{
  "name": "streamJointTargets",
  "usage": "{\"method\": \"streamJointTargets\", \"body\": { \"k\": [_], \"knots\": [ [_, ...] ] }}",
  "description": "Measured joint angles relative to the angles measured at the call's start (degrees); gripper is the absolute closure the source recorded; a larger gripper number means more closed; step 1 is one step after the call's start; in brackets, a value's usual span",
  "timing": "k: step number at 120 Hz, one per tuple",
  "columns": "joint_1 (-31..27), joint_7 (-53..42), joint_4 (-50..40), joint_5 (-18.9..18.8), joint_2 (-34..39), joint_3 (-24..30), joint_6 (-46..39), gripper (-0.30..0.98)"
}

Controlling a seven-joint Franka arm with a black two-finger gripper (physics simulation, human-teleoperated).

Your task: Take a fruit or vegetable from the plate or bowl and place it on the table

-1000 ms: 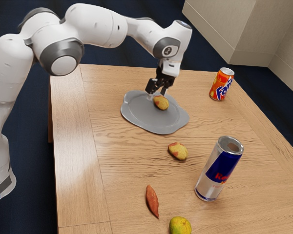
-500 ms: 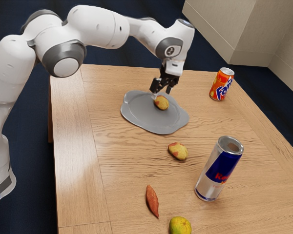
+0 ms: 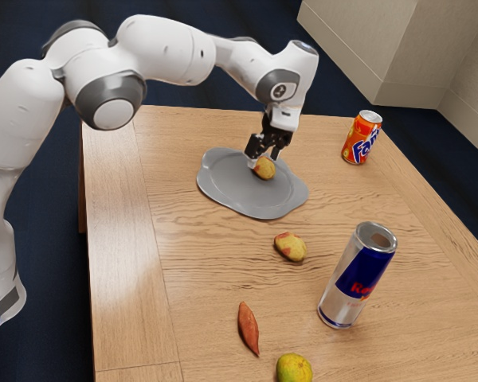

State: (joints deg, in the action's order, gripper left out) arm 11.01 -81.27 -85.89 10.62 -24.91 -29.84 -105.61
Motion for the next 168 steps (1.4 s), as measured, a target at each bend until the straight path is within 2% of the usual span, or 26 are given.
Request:
{"method": "streamJointTargets", "body": {
  "k": [34,46,56,82,92,98,106,119,138,144,151,168],
  "knots": [
    [-0.1,0.0,0.0,0.4,-1.1,0.0,0.0,0.01],
    [-0.6,0.1,0.0,1.4,-1.4,0.0,0.0,0.21],
    [-0.7,0.2,0.0,1.8,-1.3,0.0,-0.2,0.31],
    [0.0,0.4,0.7,2.2,-0.9,0.1,-0.4,0.35],
    [2.7,0.6,3.3,2.3,-0.5,0.7,0.2,0.38],
    [5.1,0.8,5.4,2.3,-0.5,1.0,0.8,0.38],
    [6.3,1.2,8.4,2.3,-0.9,5.0,1.3,0.37],
    [6.4,1.8,12.1,2.3,-3.3,9.1,1.9,0.37],
    [5.0,2.6,15.2,2.2,-6.4,12.1,2.3,0.38],
    [4.9,2.7,15.3,1.8,-6.8,12.3,2.3,0.26],
    [4.9,2.7,15.4,1.3,-7.0,12.4,2.5,0.17],
    [4.9,2.9,15.4,0.9,-7.0,12.4,3.0,0.06]
  ]
}}
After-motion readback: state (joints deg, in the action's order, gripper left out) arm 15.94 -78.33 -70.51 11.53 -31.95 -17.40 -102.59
